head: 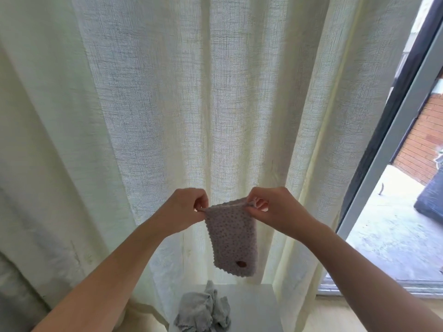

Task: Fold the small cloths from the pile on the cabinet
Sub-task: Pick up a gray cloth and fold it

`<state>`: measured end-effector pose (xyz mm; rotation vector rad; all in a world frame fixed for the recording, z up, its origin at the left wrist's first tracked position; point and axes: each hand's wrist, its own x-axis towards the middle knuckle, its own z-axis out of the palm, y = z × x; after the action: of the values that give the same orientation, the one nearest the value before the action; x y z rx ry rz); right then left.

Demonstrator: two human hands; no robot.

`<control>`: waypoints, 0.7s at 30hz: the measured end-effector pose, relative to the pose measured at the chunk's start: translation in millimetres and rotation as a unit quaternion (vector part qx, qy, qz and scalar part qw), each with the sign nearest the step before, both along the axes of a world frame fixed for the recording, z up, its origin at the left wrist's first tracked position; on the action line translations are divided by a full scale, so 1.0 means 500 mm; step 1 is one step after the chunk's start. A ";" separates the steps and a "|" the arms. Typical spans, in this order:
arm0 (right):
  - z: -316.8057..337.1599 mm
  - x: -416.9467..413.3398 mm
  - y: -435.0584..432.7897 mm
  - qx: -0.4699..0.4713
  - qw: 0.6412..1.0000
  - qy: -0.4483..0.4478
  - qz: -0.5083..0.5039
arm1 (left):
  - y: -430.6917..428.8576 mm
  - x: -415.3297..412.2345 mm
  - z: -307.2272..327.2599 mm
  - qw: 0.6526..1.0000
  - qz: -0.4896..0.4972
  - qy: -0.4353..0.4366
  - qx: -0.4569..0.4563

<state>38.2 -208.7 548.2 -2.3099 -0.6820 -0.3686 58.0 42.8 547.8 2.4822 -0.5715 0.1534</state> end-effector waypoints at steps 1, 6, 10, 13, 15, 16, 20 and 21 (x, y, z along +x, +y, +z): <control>-0.001 0.001 -0.001 -0.002 1.000 0.002 0.002 | -0.001 0.000 0.000 1.000 -0.004 -0.003 0.007; -0.004 0.004 -0.008 -0.013 1.000 0.001 0.008 | -0.006 0.005 0.002 1.000 0.003 0.007 -0.018; -0.010 0.010 -0.017 0.013 1.000 0.004 -0.006 | 0.000 0.006 0.004 0.998 -0.004 0.046 -0.043; -0.007 0.007 -0.015 0.062 0.998 0.016 -0.006 | -0.001 0.003 0.002 0.989 -0.016 0.106 -0.104; -0.008 0.008 -0.010 0.105 0.993 0.048 -0.014 | -0.006 0.000 0.001 0.973 -0.021 0.160 -0.166; -0.012 0.012 -0.008 0.125 0.989 0.078 -0.024 | -0.008 -0.002 0.000 0.965 -0.023 0.181 -0.191; -0.041 0.030 -0.009 0.198 0.943 0.267 -0.029 | -0.020 -0.009 -0.009 0.939 -0.008 0.231 -0.254; -0.049 0.035 -0.009 0.262 0.906 0.332 -0.005 | -0.025 -0.010 -0.013 0.930 0.001 0.243 -0.276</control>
<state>55.5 -213.3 523.6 -1.7474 -0.1879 0.2197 52.9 30.5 541.5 1.8696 -0.2621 -0.2663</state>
